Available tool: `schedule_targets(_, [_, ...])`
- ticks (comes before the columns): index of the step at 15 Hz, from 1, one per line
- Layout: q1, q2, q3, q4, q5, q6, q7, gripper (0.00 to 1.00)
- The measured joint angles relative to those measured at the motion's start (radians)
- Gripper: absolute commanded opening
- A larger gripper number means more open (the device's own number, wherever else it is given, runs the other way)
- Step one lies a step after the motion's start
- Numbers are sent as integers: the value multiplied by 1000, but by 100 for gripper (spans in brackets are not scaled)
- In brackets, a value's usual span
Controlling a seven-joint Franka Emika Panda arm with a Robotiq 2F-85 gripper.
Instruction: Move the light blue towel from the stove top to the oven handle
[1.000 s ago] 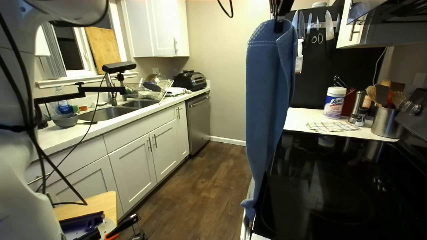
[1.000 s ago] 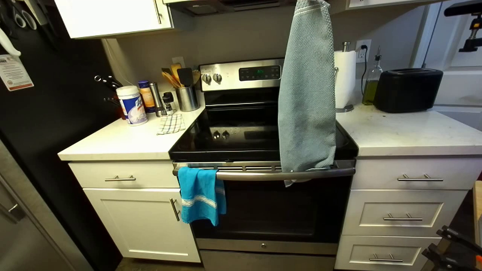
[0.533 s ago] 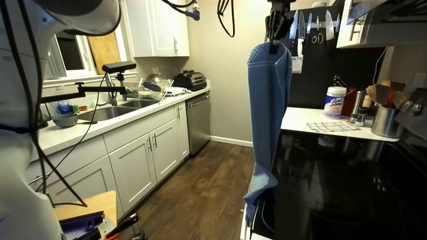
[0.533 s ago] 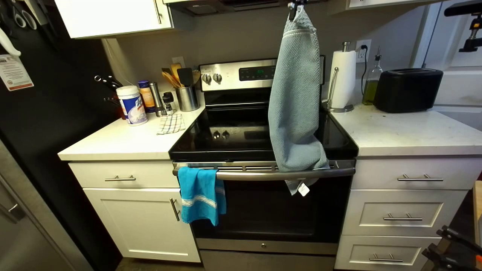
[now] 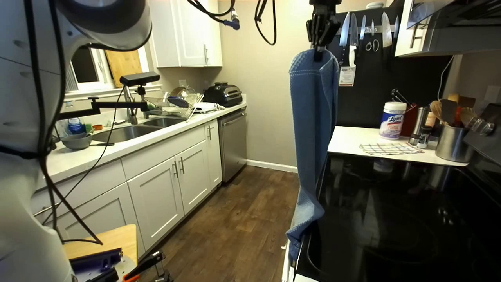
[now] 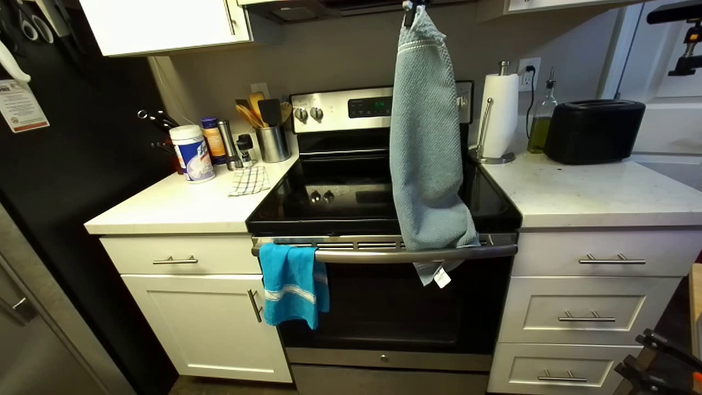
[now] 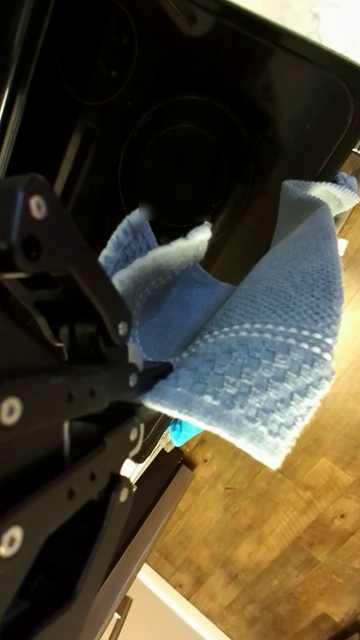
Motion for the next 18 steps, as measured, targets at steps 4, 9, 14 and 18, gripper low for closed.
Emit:
schedule_targets(4, [-33, 47, 79, 137, -16, -65, 0, 2])
schedule_targets(9, [-42, 99, 137, 294, -25, -144, 1, 2])
schedule_targets(14, [-59, 175, 162, 399, -28, -173, 1, 2])
schedule_targets(18, [-67, 190, 164, 419, -28, -172, 1, 2])
